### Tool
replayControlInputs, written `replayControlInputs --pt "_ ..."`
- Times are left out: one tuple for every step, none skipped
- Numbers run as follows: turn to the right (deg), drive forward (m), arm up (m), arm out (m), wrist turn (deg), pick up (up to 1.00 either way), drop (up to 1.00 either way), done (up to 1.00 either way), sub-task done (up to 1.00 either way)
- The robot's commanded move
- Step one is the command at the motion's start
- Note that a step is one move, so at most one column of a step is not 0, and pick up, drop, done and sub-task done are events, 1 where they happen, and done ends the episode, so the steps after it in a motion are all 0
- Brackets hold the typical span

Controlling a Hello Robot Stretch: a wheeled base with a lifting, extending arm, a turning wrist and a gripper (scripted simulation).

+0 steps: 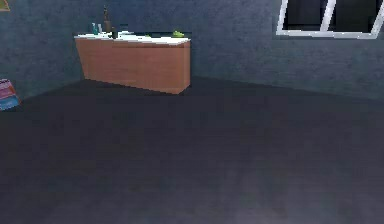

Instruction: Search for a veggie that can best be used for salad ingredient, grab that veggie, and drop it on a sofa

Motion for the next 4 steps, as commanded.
replayControlInputs --pt "0.0 1.0 0.0 0.0 0.0 0.0 0.0 0.0 0.0" --pt "0.0 1.0 0.0 0.0 0.0 0.0 0.0 0.0 0.0" --pt "3.0 0.0 0.0 0.0 0.0 0.0 0.0 0.0 0.0" --pt "0.0 0.95 0.0 0.0 0.0 0.0 0.0 0.0 0.0"
